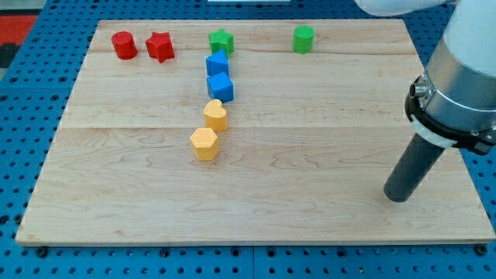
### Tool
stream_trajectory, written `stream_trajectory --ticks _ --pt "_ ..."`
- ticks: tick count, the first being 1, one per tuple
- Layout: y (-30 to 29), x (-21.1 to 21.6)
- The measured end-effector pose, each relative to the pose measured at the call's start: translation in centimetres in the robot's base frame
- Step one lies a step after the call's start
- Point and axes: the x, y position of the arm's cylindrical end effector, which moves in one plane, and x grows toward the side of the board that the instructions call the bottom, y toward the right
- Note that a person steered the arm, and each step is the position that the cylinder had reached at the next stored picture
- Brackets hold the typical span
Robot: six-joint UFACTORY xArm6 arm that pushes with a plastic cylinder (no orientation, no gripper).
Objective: Move the red blocks at the top left of the board
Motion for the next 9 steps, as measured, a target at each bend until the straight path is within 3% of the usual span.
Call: stream_trajectory --ticks 6,7,9 --pt "-0.2 -0.2" --pt "0.5 -6.0" --pt "-5.9 -19.0"
